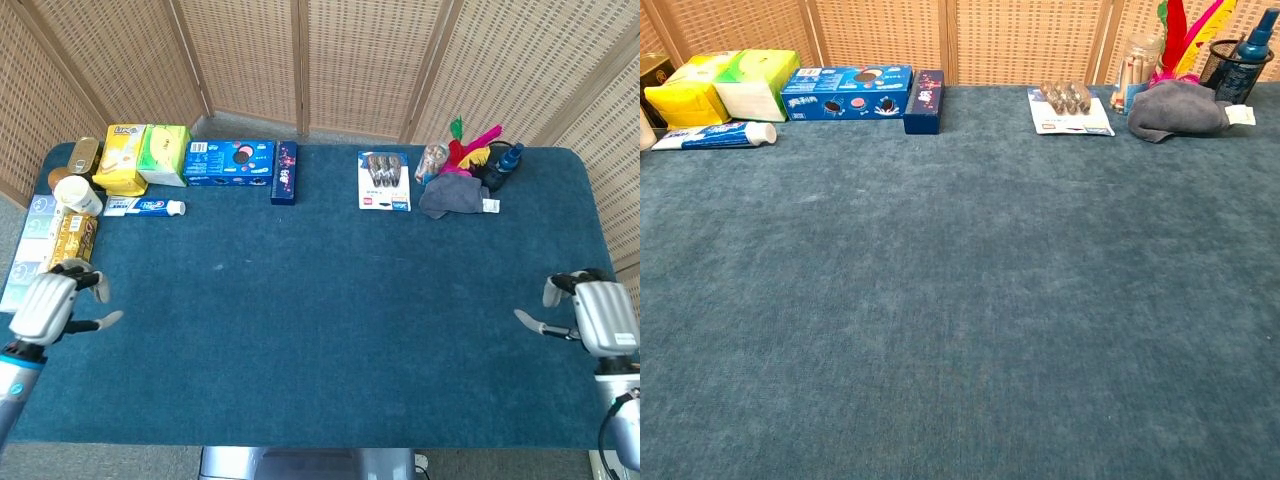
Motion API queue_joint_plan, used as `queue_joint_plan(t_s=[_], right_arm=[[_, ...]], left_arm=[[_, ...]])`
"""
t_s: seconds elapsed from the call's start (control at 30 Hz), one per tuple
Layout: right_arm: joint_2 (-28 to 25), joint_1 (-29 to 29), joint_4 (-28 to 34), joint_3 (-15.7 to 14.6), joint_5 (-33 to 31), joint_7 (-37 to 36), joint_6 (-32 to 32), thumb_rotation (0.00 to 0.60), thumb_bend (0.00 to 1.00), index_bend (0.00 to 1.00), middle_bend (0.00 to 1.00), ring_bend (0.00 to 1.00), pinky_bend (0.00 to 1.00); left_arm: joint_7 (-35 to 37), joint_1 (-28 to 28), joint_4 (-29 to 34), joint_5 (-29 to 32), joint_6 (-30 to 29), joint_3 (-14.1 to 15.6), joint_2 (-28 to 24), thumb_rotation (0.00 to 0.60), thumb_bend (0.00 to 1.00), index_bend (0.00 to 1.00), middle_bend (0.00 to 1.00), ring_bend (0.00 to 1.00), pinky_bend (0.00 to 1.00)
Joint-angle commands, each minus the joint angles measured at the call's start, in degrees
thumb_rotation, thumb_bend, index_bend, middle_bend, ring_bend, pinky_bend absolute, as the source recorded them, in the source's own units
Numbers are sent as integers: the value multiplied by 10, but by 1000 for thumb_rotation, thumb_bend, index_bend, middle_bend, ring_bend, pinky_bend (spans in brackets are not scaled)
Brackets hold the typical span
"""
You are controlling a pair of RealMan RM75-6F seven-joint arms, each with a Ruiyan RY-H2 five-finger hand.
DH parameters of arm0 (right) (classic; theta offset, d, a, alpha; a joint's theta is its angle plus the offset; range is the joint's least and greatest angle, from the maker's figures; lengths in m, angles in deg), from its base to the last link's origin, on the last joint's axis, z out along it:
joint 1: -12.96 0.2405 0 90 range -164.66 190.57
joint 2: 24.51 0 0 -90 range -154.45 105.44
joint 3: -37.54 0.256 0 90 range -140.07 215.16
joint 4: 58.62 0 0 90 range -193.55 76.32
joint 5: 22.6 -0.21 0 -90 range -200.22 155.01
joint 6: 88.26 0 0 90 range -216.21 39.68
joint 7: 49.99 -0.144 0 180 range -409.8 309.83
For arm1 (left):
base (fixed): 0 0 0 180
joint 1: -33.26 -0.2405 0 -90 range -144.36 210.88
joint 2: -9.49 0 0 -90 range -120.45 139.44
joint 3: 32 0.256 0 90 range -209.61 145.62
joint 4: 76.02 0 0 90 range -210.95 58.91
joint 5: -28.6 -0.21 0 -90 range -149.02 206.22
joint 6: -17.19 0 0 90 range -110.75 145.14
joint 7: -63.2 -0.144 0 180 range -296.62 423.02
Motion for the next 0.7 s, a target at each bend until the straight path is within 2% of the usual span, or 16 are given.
queue_joint_plan(t_s=[0.03, 0.07, 0.1, 0.17, 0.23, 0.3, 0.47, 0.7], right_arm=[[49, 58, -66, 26, 32, -174, 19, 130, 0, 1000, 1000, 1000, 996], [51, 64, -70, 25, 30, -198, 29, 50, 0, 1000, 1000, 1000, 1000], [49, 71, -68, 25, 27, -231, 43, 5, 0, 1000, 1000, 1000, 1000], [45, 85, -65, 28, 14, -272, 70, 0, 0, 1000, 1000, 1000, 1000], [41, 94, -60, 30, 4, -298, 91, 0, 0, 1000, 1000, 1000, 1000], [38, 101, -51, 32, -6, -324, 108, 0, 0, 1000, 1000, 1000, 1000], [25, 118, -27, 37, -32, -368, 152, 0, 0, 1000, 1000, 1000, 1000], [11, 127, 3, 43, -51, -435, 183, 0, 0, 1000, 1000, 1000, 1000]], left_arm=[[161, 64, -49, -40, -19, -30, 84, 495, 0, 1000, 1000, 1000, 1000], [166, 69, -56, -39, -22, -34, 95, 414, 0, 1000, 1000, 1000, 1000], [169, 76, -58, -36, -19, -36, 105, 313, 0, 1000, 1000, 1000, 1000], [164, 92, -38, -34, 7, -32, 108, 137, 0, 1000, 1000, 1000, 1000], [165, 104, -8, -23, 33, -31, 105, 32, 0, 1000, 1000, 1000, 1000], [170, 115, 17, -12, 54, -32, 104, 1, 0, 1000, 1000, 1000, 1000], [184, 147, 92, 41, 127, -44, 96, 0, 0, 1000, 1000, 1000, 1000], [204, 177, 144, 90, 185, -59, 102, 0, 0, 1000, 1000, 1000, 1000]])
